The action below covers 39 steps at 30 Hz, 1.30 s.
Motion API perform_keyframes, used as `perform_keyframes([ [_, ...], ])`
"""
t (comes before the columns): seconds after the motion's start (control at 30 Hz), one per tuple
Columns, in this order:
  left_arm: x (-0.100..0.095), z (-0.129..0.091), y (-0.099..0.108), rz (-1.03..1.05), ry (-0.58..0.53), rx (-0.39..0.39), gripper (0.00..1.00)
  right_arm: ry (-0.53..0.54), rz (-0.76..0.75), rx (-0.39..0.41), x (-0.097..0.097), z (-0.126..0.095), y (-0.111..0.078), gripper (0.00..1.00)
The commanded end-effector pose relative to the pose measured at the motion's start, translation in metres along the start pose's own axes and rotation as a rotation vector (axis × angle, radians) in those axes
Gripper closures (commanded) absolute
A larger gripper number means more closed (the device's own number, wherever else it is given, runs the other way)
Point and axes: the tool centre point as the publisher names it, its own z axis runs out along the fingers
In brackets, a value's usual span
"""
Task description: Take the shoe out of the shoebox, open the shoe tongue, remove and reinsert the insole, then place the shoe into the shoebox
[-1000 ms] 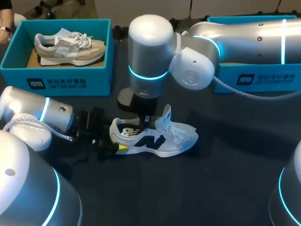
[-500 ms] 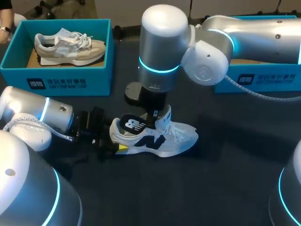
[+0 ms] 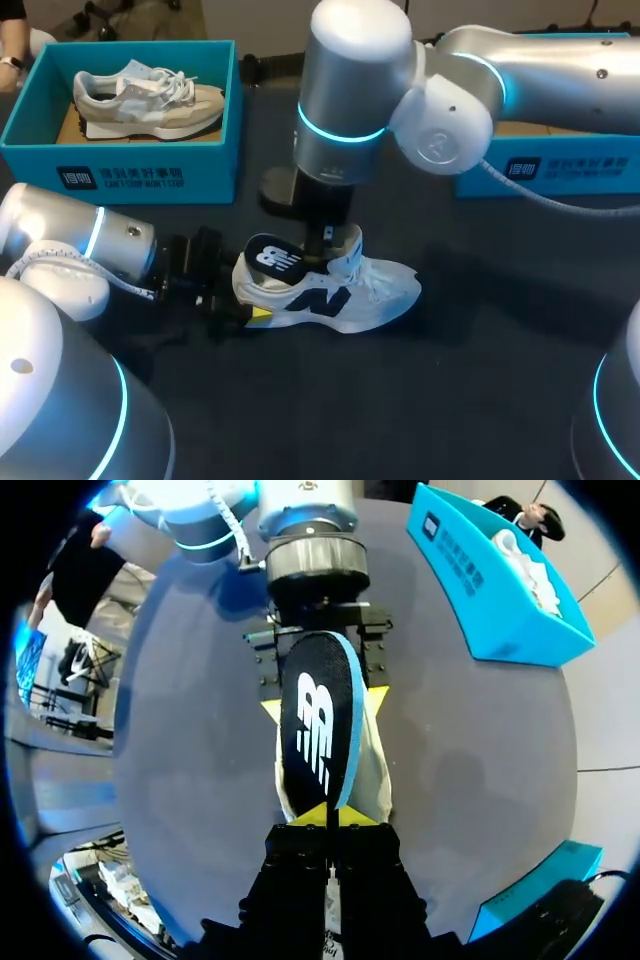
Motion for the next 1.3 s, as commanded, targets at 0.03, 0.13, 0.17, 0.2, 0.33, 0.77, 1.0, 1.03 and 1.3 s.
perform_keyframes([
  [0.03,0.0,0.0,0.0,-0.001,0.0,-0.004,1.0,0.025,-0.018,0.026,-0.005,0.005,0.02,1.0],
  [0.13,0.0,0.0,0.0,-0.001,0.0,-0.004,1.0,0.044,-0.038,0.022,-0.007,0.005,0.031,1.0],
  [0.17,0.0,0.0,0.0,-0.001,0.0,-0.004,1.0,0.046,-0.039,0.02,-0.007,0.005,0.033,1.0],
  [0.2,0.0,0.0,0.0,-0.001,0.0,-0.004,1.0,0.051,-0.044,0.018,-0.007,0.004,0.036,1.0],
  [0.33,0.0,0.0,0.0,-0.001,0.0,-0.004,1.0,0.061,-0.067,0.014,-0.008,0.003,0.046,1.0],
  [0.77,0.0,0.0,0.0,-0.001,0.0,-0.004,1.0,0.064,-0.109,0.012,-0.013,-0.004,0.065,1.0],
  [1.0,0.0,0.0,0.0,-0.001,0.0,-0.004,1.0,0.065,-0.097,0.02,-0.014,-0.004,0.057,1.0],
  [1.03,0.0,0.0,0.0,-0.001,0.0,-0.004,1.0,0.063,-0.091,0.024,-0.014,-0.006,0.053,1.0],
  [1.3,0.0,0.0,0.0,-0.001,0.0,-0.004,1.0,0.053,-0.073,0.035,-0.013,-0.015,0.037,1.0],
])
